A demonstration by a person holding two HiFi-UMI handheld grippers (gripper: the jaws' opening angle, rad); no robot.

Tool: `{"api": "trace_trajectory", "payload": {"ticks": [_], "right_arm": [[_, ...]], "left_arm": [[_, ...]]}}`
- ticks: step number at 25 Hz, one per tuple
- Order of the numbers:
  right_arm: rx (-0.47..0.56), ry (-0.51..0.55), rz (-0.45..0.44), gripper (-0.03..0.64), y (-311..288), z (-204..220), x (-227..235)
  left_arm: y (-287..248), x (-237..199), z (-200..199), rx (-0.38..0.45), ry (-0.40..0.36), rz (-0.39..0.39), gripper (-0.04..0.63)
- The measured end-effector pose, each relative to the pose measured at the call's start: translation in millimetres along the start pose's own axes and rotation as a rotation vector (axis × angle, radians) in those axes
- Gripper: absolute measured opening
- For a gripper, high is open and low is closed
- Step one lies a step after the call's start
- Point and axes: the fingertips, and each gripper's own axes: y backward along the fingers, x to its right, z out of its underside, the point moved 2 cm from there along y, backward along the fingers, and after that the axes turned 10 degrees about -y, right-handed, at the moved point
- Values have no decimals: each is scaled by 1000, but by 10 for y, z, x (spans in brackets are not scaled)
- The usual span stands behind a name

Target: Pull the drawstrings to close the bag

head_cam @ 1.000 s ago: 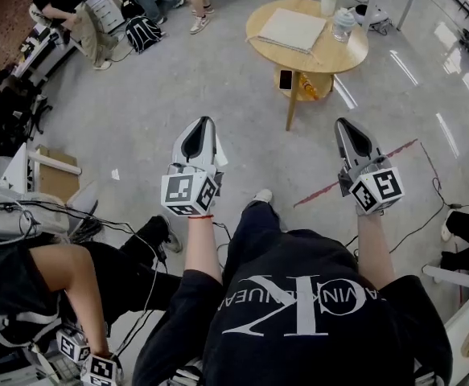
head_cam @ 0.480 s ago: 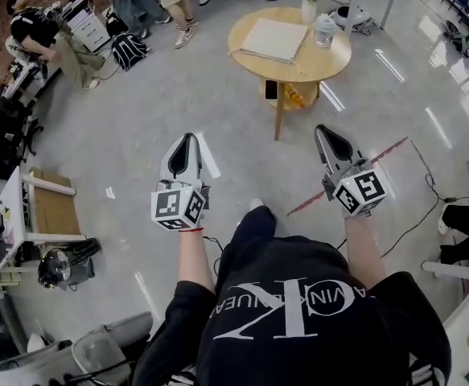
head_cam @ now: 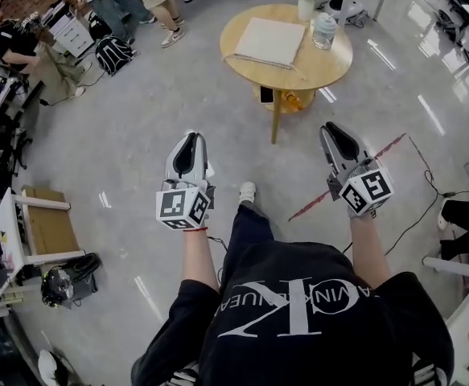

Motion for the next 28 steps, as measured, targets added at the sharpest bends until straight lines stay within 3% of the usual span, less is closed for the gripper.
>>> {"api": "trace_trajectory", "payload": {"ticks": [4,8,19,28], "right_arm": [[-26,-32,20,92,-473,105,252],[-79,-62,56,128,-912,234,413],[-151,-110,193,150,-1762,454,1005],[-204,-135,300,152,-2194,721,1253]], "left_arm": [[-490,-278,186,-22,13,44,91],[-925,-583,380,-79,43,92,111],[-2238,-1117,719,-139,66,245,132],[-2903,-1351,1144,-217,40,391,146]]}}
